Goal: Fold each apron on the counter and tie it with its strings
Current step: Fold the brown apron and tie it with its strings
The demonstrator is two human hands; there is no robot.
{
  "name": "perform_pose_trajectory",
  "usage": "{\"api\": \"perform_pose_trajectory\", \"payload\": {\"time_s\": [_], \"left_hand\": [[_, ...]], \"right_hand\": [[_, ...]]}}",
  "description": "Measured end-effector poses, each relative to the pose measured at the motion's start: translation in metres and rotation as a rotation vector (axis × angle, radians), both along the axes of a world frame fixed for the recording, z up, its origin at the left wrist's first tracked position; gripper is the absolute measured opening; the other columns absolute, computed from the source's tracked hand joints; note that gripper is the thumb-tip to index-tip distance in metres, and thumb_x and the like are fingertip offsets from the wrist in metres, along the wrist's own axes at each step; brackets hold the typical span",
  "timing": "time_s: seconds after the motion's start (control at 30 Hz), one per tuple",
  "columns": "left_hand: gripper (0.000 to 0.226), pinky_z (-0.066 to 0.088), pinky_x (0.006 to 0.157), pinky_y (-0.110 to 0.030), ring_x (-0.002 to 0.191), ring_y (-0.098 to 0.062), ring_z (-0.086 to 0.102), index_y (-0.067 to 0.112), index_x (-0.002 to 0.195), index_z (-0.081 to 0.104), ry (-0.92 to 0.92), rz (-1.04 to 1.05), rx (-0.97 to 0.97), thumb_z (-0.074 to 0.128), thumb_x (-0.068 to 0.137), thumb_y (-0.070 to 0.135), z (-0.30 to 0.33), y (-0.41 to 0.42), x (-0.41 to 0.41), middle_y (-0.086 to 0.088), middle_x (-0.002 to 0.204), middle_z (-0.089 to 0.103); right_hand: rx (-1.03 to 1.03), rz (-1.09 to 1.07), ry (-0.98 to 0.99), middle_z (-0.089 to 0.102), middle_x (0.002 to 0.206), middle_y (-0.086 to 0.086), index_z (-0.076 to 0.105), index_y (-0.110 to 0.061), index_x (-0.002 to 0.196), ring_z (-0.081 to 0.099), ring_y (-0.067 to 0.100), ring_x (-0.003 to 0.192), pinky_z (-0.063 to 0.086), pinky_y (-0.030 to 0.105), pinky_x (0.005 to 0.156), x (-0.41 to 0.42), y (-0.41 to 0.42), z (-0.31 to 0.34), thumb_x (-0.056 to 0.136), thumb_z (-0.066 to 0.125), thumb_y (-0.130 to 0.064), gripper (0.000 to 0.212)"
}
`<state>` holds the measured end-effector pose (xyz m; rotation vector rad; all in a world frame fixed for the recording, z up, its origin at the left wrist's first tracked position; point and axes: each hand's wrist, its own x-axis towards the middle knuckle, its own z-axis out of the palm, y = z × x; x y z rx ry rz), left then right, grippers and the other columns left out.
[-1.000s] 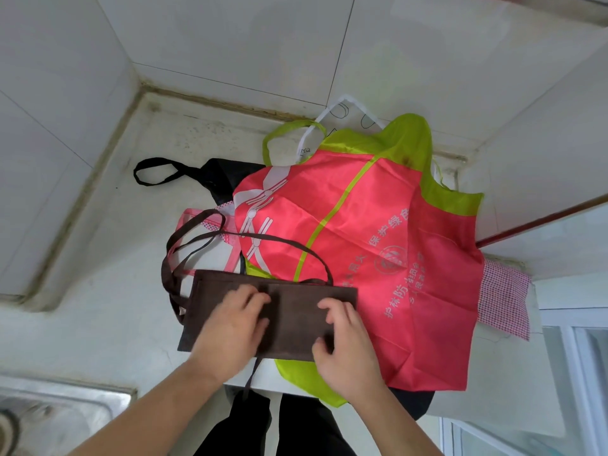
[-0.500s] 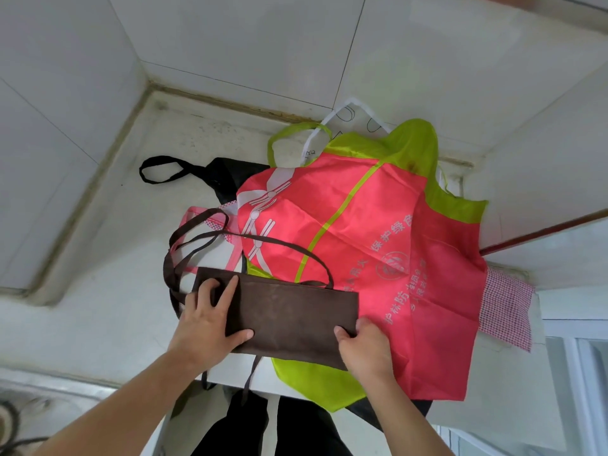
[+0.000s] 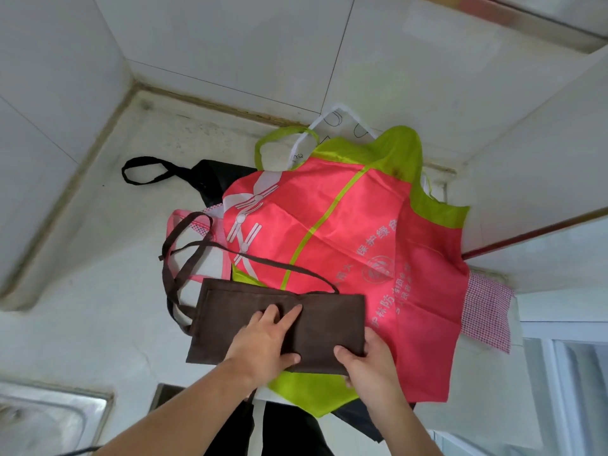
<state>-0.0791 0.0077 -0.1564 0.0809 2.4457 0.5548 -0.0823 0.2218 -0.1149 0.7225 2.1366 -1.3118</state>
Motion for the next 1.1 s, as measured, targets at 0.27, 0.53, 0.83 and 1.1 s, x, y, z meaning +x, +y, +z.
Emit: {"api": "perform_pose_trajectory", "payload": {"time_s": [0.27, 0.53, 0.83, 1.1], "left_hand": [[0.102, 0.056, 0.092, -0.042, 0.130, -0.022, 0.042, 0.057, 0.156, -0.002, -0.061, 0.047, 0.004, 0.065, 0.079, 0.056, 0.009, -0.003, -0.009, 0.008, 0.141, 0.035], [0.083, 0.054, 0.093, -0.039, 0.120, -0.014, 0.058, 0.053, 0.151, 0.021, -0.172, 0.213, 0.181, 0.065, 0.082, 0.042, 0.019, -0.019, -0.025, 0.016, 0.129, 0.051], [0.034, 0.052, 0.096, -0.033, 0.105, -0.024, 0.069, 0.034, 0.112, 0.069, -0.006, 0.934, 0.585, 0.062, 0.098, 0.004, 0.012, -0.079, -0.009, 0.004, 0.102, 0.073], [0.057, 0.048, 0.104, -0.036, 0.114, -0.016, 0.071, 0.024, 0.122, 0.076, -0.428, 1.045, 0.971, 0.043, 0.101, 0.065, 0.035, -0.108, 0.010, -0.001, 0.117, 0.078]], "right_hand": [[0.059, 0.244, 0.168, 0.072, 0.090, -0.008, 0.063, -0.027, 0.115, 0.067, -0.001, 0.080, 0.052, 0.015, 0.071, 0.015, -0.067, 0.025, 0.083, 0.071, -0.018, 0.034], [0.029, 0.323, 0.182, 0.065, 0.079, -0.003, 0.058, -0.029, 0.107, 0.059, 0.002, 0.067, 0.042, 0.011, 0.055, 0.008, -0.093, 0.045, 0.086, 0.065, -0.014, 0.027], [0.060, 0.365, 0.165, 0.065, 0.086, -0.005, 0.048, -0.032, 0.123, 0.063, 0.007, 0.074, 0.047, 0.016, 0.062, 0.011, -0.129, 0.042, 0.087, 0.063, -0.021, 0.040], [0.197, 0.562, 0.127, 0.067, 0.111, -0.001, 0.039, -0.032, 0.130, 0.067, 0.026, 0.107, 0.056, 0.041, 0.090, 0.013, -0.191, 0.030, 0.090, 0.058, -0.025, 0.045]]}}
